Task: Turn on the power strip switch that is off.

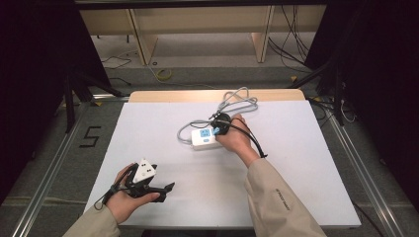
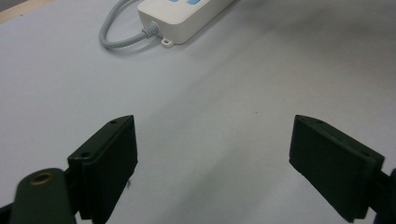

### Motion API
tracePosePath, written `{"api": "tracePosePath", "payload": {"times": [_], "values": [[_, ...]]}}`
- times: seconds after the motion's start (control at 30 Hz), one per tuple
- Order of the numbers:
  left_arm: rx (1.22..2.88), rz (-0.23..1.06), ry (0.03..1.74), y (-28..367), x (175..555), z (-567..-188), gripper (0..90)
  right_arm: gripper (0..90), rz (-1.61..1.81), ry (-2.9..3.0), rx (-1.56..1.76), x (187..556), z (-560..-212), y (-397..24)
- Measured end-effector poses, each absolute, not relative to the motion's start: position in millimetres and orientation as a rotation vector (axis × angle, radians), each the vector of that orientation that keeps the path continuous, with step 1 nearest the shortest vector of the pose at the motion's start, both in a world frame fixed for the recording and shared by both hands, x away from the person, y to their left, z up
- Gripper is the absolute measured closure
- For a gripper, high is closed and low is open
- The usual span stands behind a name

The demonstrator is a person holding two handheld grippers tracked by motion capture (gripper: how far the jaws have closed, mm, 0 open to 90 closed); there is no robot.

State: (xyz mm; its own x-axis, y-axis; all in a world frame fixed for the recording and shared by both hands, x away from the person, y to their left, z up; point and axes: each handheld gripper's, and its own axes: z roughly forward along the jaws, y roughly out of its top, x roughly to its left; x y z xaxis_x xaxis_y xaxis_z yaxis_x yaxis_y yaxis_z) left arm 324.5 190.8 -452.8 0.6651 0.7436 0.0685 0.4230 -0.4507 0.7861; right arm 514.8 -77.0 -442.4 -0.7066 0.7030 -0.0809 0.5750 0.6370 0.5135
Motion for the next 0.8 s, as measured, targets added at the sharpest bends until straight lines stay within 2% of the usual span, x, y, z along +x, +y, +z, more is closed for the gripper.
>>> {"api": "tracePosePath", "payload": {"times": [0.8], "values": [[2.117,0.514,0.897,188.5,326.4,-454.0,14.8,90.0,0.717,2.566,1.08,514.9,-445.5,-80.2]]}}
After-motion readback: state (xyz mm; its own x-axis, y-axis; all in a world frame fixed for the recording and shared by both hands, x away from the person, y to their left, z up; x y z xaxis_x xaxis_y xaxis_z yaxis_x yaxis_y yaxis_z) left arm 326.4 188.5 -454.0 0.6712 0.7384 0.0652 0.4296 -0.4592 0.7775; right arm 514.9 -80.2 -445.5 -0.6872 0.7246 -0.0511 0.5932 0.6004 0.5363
